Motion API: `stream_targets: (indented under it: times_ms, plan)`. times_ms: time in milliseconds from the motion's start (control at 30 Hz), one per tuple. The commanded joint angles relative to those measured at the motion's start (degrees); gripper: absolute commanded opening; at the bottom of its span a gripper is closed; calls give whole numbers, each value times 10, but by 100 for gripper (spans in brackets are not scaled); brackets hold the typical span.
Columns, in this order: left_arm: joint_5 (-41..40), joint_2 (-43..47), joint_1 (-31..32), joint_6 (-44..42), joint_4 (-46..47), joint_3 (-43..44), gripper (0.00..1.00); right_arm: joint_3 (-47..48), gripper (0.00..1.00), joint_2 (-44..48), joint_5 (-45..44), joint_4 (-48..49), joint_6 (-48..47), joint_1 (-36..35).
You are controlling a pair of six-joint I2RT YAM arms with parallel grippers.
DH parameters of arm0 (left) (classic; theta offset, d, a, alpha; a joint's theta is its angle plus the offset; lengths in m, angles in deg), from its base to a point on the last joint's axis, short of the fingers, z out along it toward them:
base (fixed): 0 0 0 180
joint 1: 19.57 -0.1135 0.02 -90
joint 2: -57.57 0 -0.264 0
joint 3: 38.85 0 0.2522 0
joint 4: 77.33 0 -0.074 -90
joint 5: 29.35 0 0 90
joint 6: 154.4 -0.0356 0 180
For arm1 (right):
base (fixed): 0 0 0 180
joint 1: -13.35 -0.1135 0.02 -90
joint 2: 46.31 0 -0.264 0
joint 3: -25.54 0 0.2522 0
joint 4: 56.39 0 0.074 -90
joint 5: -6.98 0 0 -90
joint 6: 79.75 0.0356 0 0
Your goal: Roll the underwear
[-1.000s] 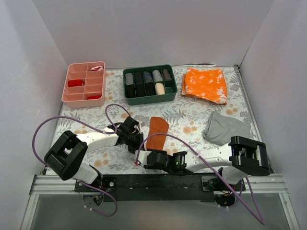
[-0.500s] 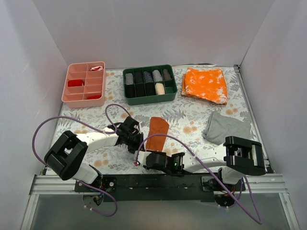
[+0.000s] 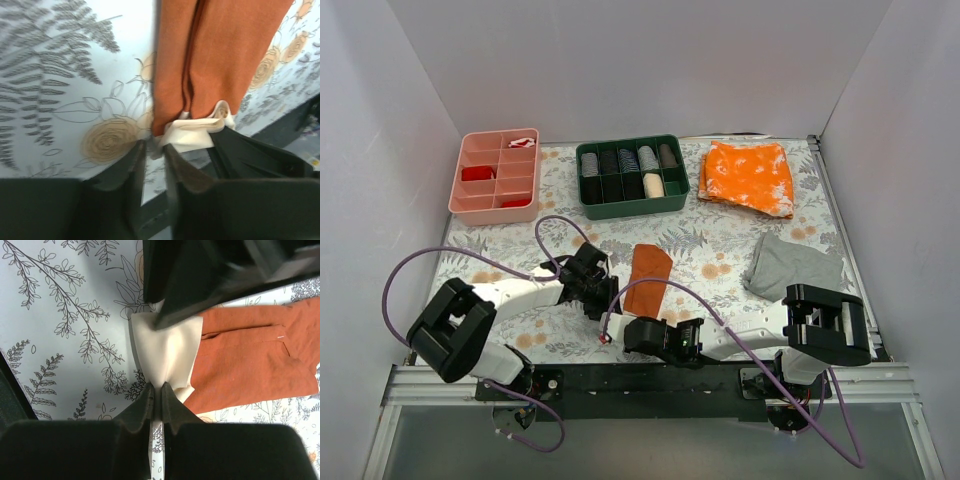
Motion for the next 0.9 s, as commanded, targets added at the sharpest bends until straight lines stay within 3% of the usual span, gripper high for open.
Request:
stream_targets:
  times_ms: [0,33,267,500,867]
  plan:
    - [-78,68,-5,11,-21,7,36,-11,3,-9,54,-30,34,5]
    - [-86,79,-6,20,-21,6,45,-10,3,-10,60,-27,38,10]
    - [-141,177,-10,45,-20,1,63,-7,1,13,142,0,75,54]
    - [-153,221,-12,68,2,-27,65,-8,1,54,268,21,111,126]
    - [-136,261,-12,75,55,-68,69,-4,1,47,490,39,150,258]
